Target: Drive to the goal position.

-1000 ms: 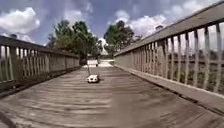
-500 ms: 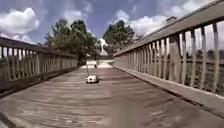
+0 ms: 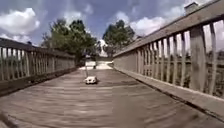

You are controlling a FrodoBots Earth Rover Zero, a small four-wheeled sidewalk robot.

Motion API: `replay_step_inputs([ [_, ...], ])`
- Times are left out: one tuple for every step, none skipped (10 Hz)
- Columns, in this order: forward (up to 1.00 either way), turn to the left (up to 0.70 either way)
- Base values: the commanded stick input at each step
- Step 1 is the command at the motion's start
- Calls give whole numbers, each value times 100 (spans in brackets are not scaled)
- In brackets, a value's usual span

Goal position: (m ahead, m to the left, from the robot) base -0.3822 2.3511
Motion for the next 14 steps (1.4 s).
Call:
replay_step_inputs([
  [85,0],
  [85,0],
  [85,1],
  [85,13],
  [85,26],
  [85,16],
  [85,2],
  [85,0],
  [85,0],
  [85,0],
  [85,0],
  [85,0],
  [85,0],
  [85,0],
])
